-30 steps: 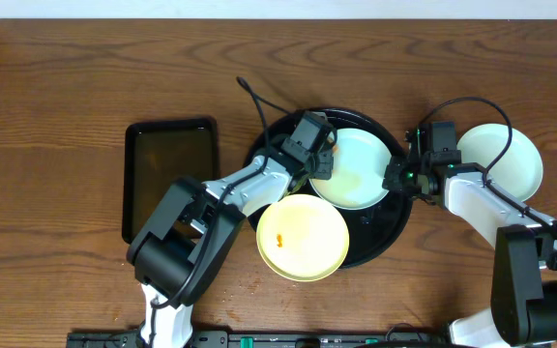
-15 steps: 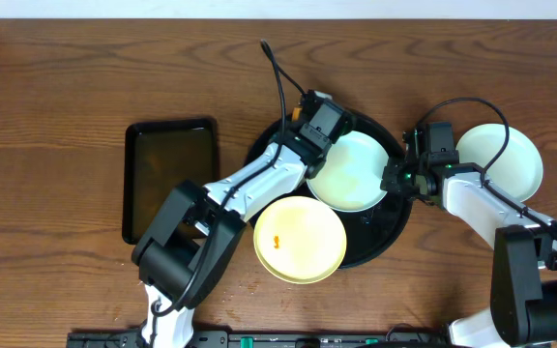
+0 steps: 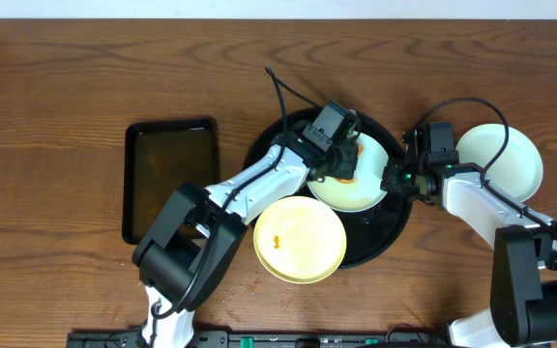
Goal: Clean dirty plates on tray and stack at the side
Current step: 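Pick up the sponge with the left gripper and scrub the blue plate, then move the sponge back toward the black rectangular tray with the left gripper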
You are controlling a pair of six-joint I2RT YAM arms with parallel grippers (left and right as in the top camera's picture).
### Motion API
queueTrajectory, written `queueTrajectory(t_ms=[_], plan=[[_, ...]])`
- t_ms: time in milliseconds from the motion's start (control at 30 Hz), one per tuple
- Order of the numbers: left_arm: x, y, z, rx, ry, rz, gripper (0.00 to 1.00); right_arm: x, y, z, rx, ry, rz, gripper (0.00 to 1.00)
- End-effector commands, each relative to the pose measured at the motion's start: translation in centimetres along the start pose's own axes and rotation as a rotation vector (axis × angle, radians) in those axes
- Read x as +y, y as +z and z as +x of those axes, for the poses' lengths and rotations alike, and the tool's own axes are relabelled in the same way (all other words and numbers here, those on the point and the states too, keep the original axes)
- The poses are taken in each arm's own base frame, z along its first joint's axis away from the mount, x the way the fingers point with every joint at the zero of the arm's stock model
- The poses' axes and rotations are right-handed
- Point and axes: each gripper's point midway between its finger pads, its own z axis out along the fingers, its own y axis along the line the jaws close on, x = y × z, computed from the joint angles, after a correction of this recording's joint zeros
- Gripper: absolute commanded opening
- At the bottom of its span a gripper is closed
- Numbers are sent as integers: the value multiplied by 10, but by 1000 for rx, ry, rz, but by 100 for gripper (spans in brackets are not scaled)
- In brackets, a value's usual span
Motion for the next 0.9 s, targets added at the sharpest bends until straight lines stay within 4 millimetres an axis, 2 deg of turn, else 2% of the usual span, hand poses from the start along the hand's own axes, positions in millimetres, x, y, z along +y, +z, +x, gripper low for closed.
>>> queueTrajectory(t_ms=[0, 100, 233, 267, 300, 367, 500, 600, 733, 867], plan=[[3, 0, 7, 30, -46, 10, 7, -2, 1, 0, 1, -25, 21, 1], [21, -15, -5, -7, -58, -51, 7, -1, 0, -3, -6, -27, 19, 1], [56, -57, -21, -51, -88, -162, 7, 3, -8, -9, -27, -64, 11, 1], [81, -85, -25, -71, -120, -251, 7, 5, -13, -12, -39, -82, 6, 1], [95, -102, -25, -78, -133, -302, 8, 6, -16, -13, -45, -95, 4, 1], [124, -132, -21, -82, -176, -409, 7, 8, -21, -15, -57, -107, 1, 1], [188, -190, 0, -43, -302, -594, 7, 13, -32, -21, -86, -149, -8, 1], [224, -207, 16, 12, -375, -648, 8, 16, -40, -25, -109, -160, -15, 1], [270, -213, 43, 65, -483, -697, 8, 20, -45, -30, -128, -181, -22, 1], [287, -204, 66, 103, -570, -638, 10, 20, -47, -27, -108, -207, -14, 1]])
